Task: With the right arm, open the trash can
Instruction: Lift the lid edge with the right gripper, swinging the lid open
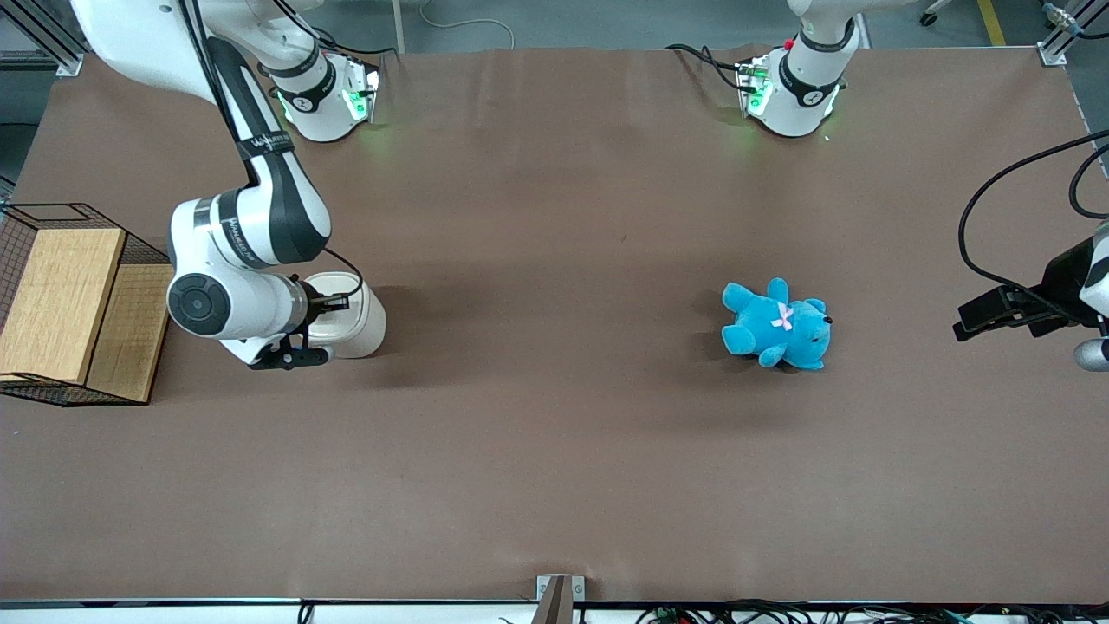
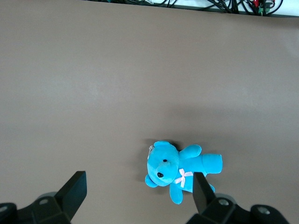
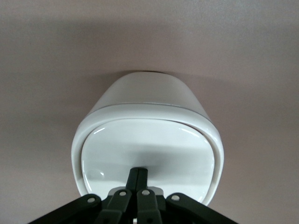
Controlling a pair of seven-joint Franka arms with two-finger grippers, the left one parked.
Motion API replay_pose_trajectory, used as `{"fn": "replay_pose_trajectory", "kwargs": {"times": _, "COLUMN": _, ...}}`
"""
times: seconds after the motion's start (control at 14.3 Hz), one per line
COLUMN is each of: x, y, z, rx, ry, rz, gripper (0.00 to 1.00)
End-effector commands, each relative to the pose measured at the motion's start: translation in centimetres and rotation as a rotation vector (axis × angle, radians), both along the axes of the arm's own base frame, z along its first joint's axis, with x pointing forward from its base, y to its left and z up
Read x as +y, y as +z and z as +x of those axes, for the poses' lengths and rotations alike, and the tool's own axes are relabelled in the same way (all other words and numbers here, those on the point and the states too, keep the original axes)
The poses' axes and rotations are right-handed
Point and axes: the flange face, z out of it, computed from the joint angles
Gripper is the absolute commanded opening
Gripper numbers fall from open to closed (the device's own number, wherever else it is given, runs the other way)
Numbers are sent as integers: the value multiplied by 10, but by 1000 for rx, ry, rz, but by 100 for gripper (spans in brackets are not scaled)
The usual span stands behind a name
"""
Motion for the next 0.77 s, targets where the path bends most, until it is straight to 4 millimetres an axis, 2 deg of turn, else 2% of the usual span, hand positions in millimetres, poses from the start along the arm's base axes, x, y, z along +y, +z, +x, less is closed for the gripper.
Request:
{"fn": "replay_pose_trajectory", "kwargs": {"times": 0.0, "x": -2, "y": -23, "z": -16, "rx": -38, "ry": -26, "rz": 9, "gripper": 0}}
{"fn": "replay_pose_trajectory", "kwargs": {"times": 0.14, "x": -1, "y": -17, "z": -16, "rx": -35, "ry": -23, "rz": 10, "gripper": 0}}
{"fn": "replay_pose_trajectory", "kwargs": {"times": 0.21, "x": 0, "y": 0, "z": -15, "rx": -21, "ry": -18, "rz": 11, "gripper": 0}}
{"fn": "replay_pose_trajectory", "kwargs": {"times": 0.42, "x": 2, "y": 78, "z": -5, "rx": 70, "ry": 7, "rz": -5, "gripper": 0}}
{"fn": "replay_pose_trajectory", "kwargs": {"times": 0.56, "x": 2, "y": 123, "z": -3, "rx": 108, "ry": 15, "rz": -8, "gripper": 0}}
{"fn": "replay_pose_trajectory", "kwargs": {"times": 0.7, "x": -2, "y": 149, "z": -2, "rx": 123, "ry": 14, "rz": -14, "gripper": 1}}
